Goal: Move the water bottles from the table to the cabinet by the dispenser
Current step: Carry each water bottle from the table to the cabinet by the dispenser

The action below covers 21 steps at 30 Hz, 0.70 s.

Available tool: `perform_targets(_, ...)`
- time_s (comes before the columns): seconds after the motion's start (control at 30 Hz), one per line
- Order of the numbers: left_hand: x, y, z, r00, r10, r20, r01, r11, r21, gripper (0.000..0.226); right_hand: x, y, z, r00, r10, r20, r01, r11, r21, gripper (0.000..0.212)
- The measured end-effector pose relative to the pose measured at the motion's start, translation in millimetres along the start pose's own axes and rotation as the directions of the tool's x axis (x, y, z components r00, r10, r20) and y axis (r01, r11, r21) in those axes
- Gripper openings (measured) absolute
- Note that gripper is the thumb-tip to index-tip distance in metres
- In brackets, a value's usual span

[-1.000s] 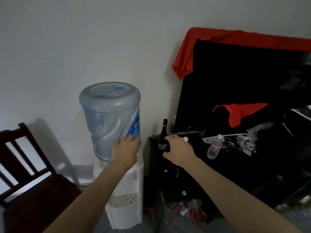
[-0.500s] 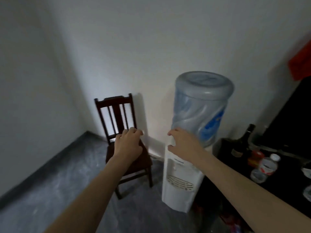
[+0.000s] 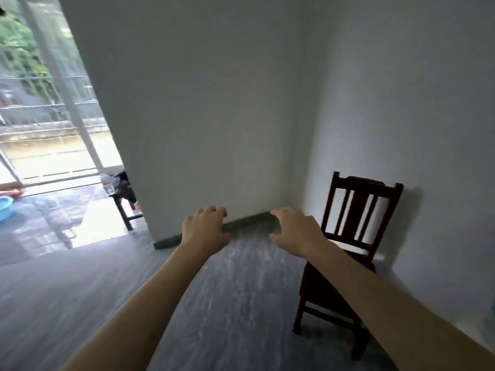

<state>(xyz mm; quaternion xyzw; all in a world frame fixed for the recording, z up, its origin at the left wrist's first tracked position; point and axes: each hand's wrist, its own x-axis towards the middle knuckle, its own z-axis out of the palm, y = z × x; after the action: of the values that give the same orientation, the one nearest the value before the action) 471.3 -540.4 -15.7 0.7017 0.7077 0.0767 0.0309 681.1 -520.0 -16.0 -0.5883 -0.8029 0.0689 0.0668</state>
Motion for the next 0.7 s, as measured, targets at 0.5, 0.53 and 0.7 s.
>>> perform_targets(0.5, -136, -167, -10, 0.659, -0.746, -0.093, 0.752, 0.657, 0.058, 0.057, 72, -246, 68, 0.664, -0.717, 0.21, 0.722, 0.688, 0.068, 0.072)
perform_targets(0.53, -151, -170, -12, 0.616, -0.782, -0.097, 0.788, 0.613, 0.059, 0.057, 67, -262, 71, 0.625, -0.751, 0.213, 0.756, 0.65, 0.074, 0.072)
perform_targets(0.7, -226, -185, -26, 0.44, -0.885, -0.151, 0.898, 0.437, 0.054, 0.053, 24, -327, 89, 0.458, -0.862, 0.218, 0.865, 0.488, 0.116, 0.069)
